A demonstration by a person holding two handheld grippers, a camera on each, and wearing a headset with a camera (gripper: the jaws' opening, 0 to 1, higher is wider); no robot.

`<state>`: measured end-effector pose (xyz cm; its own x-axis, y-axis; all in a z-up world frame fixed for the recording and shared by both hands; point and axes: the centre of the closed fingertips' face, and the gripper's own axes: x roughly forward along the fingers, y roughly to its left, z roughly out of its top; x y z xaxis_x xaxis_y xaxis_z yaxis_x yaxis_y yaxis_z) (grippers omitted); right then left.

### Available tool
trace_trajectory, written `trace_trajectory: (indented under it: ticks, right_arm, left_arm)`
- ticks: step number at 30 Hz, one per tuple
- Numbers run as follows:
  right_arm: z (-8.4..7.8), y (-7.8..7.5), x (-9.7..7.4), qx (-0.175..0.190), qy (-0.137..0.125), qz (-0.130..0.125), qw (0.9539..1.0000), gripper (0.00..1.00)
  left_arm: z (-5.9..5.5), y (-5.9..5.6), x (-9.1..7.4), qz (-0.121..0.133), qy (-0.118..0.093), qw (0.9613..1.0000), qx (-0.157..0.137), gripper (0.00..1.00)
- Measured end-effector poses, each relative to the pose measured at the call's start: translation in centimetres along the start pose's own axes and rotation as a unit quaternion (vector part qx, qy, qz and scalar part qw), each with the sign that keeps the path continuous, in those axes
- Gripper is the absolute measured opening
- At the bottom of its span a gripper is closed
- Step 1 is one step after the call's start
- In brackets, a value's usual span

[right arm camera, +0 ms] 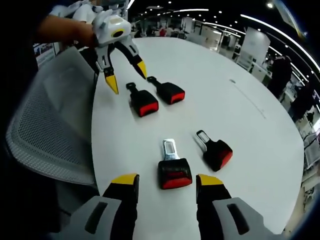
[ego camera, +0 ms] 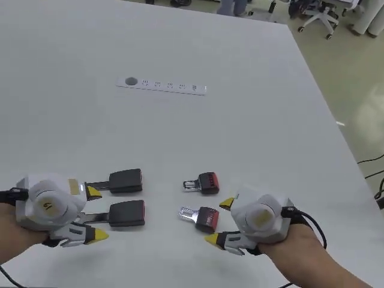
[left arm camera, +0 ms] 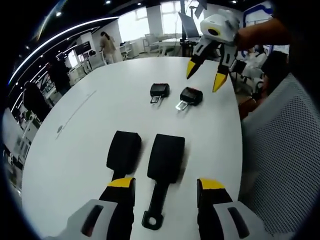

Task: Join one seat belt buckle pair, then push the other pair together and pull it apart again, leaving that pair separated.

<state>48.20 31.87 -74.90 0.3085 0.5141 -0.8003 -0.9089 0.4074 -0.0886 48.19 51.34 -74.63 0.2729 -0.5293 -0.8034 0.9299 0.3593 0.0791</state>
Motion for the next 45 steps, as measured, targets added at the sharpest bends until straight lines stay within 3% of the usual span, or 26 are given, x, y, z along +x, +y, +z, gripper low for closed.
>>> trace_trajectory:
  ticks: [11,17,26,31,37,45]
  right_arm:
    - [-0.5,-0.9,1.3,-0.015,0.021,0.010,0.9996,0.40]
    - [-0.7,-1.2,1.7,-0.026,0.033,0.021,0.9989,0.36]
    - [-1.2,-1.0,2.9,-0.031,0.045,0.041,0.9977,0.31]
    - [-1.2,-0.7,3.3,-0.039,0.047,0.050,0.9969,0.31]
    - [-1.6,-0.5,3.5,-0.058,0.057,0.061,0.9948,0.31]
    - [-2.0,-0.2,3.7,-0.110,0.070,0.076,0.9885,0.32]
  left_arm:
    - [0.6,0.0,2.4,-0.034,0.024,0.9981,0.045,0.48]
    - [-0.1,0.0,3.1,-0.048,0.041,0.9962,0.059,0.39]
    - [-0.9,0.4,3.9,-0.055,0.050,0.9944,0.075,0.35]
    - [-1.1,0.5,4.3,-0.059,0.058,0.9905,0.110,0.33]
    - [-1.8,0.1,4.5,-0.064,0.073,0.9853,0.140,0.33]
    - [-1.6,-0.1,4.4,-0.065,0.069,0.9857,0.140,0.33]
